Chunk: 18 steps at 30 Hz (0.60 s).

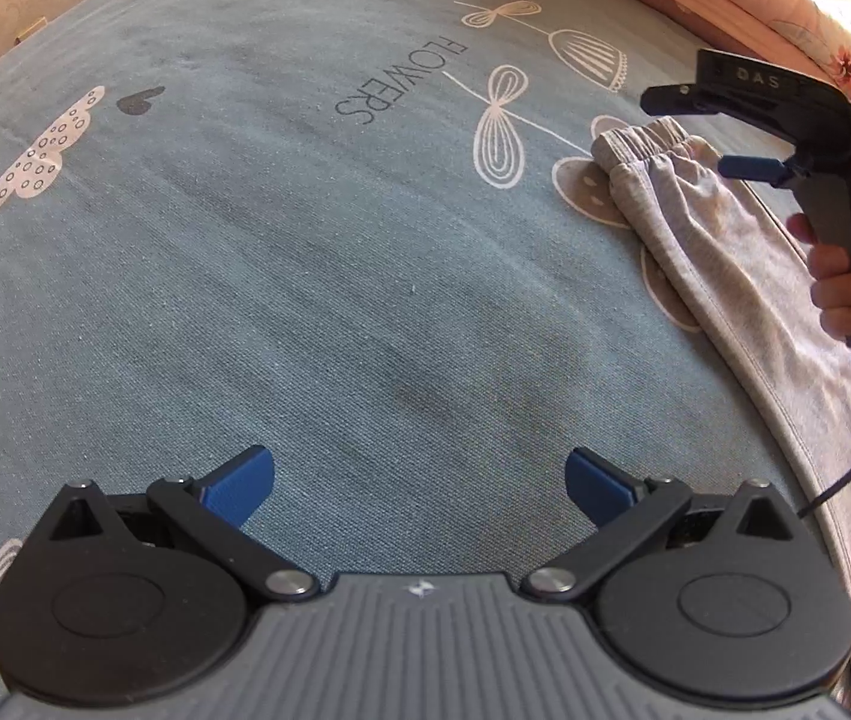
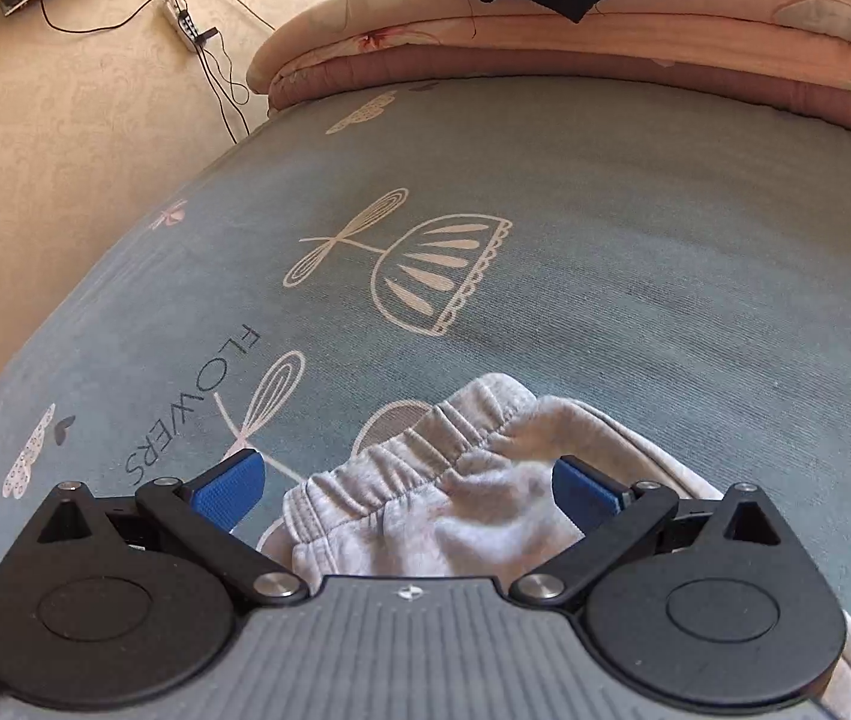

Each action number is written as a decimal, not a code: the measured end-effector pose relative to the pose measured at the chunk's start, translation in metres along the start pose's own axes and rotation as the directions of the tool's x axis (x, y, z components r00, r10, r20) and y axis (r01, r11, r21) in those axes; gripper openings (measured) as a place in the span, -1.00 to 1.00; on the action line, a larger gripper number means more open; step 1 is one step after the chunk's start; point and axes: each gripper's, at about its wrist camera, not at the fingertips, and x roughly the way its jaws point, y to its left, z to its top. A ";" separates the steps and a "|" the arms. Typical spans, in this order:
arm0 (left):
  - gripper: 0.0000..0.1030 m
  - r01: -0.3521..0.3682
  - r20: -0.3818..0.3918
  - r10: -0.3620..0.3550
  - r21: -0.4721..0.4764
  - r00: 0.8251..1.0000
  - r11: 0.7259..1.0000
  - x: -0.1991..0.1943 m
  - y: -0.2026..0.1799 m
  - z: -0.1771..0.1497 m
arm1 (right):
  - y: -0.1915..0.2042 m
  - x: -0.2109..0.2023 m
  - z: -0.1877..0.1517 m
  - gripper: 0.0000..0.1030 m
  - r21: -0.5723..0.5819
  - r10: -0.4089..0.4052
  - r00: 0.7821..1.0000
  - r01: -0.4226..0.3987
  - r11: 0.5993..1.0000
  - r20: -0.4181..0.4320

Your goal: Fold clothes

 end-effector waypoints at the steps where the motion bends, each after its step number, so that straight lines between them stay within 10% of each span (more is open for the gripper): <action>1: 0.99 -0.001 0.004 0.001 -0.001 1.000 1.000 -0.001 -0.001 0.001 | -0.004 -0.015 -0.008 1.00 0.027 0.005 1.000 -0.005 1.000 -0.002; 11: 0.99 0.029 -0.008 -0.028 0.105 1.000 0.994 -0.009 -0.052 -0.015 | -0.041 -0.155 -0.130 1.00 0.310 -0.128 0.990 0.140 0.940 -0.058; 18: 0.99 0.071 -0.031 -0.066 0.220 0.997 0.973 -0.018 -0.103 -0.035 | -0.096 -0.212 -0.196 1.00 0.380 -0.358 0.931 0.355 0.854 -0.067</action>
